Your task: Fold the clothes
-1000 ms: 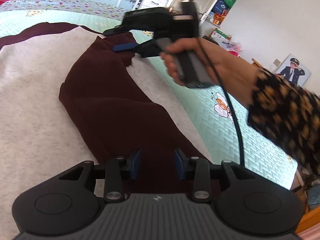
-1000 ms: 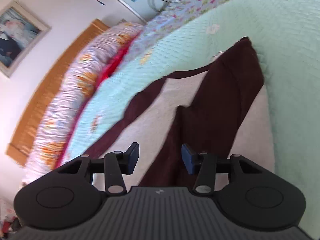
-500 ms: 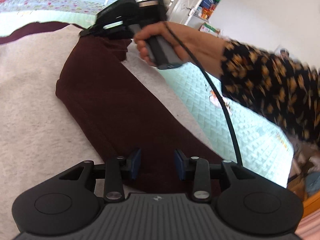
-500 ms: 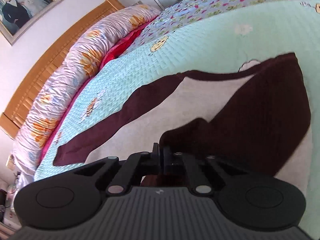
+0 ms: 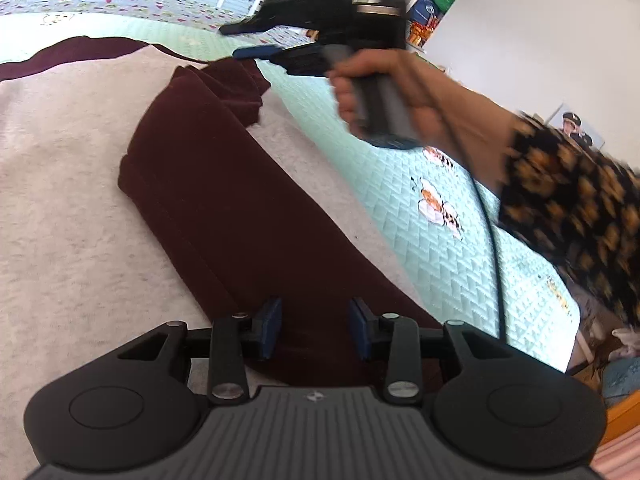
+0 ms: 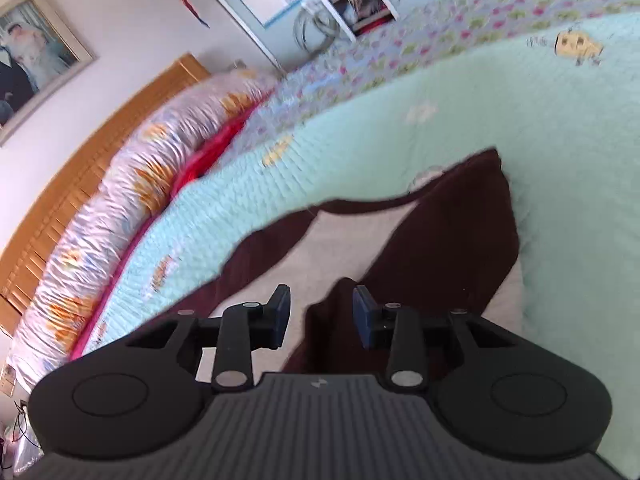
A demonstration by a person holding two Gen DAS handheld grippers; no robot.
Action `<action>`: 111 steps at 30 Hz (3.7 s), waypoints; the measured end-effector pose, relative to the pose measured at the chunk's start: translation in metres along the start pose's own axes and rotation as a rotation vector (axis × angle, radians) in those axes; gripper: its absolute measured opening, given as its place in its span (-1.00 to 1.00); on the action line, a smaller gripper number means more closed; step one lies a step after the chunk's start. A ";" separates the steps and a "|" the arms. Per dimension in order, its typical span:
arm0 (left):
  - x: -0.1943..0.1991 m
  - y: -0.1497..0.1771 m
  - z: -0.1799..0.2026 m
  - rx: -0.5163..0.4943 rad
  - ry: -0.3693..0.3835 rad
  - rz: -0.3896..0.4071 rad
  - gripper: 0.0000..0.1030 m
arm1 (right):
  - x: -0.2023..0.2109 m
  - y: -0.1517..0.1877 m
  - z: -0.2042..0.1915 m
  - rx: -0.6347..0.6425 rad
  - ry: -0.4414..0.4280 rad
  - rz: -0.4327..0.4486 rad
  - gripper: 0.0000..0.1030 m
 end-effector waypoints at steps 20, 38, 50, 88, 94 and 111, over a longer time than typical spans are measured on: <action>0.076 -0.017 -0.080 0.323 -0.055 0.252 -0.11 | -0.026 0.081 0.008 -0.312 0.023 -0.070 -0.43; 0.165 0.000 -0.213 0.743 -0.214 0.440 0.13 | -0.025 0.154 -0.078 -0.156 0.254 -0.014 0.23; 0.169 -0.003 -0.220 0.726 -0.170 0.459 0.14 | -0.045 0.123 -0.122 -0.052 0.205 0.100 0.23; 0.085 -0.027 -0.143 0.287 -0.133 0.280 0.46 | -0.128 -0.036 -0.053 0.154 0.380 -0.022 -0.68; 0.084 -0.028 -0.144 0.280 -0.127 0.279 0.46 | -0.177 -0.016 -0.056 0.200 0.445 -0.122 -0.75; 0.132 -0.036 -0.171 0.490 0.033 0.309 0.45 | -0.055 0.082 -0.140 0.194 0.294 -0.084 -0.30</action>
Point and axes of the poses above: each gripper's, at about its wrist camera, not at the fingertips, and x roughly against the way its jaws point, z to its right, y to its underside, the point moved 8 cm from there along -x, roughly the way its jaws point, and after that the axes turned 8 degrees about -z, right-handed, at the moved point
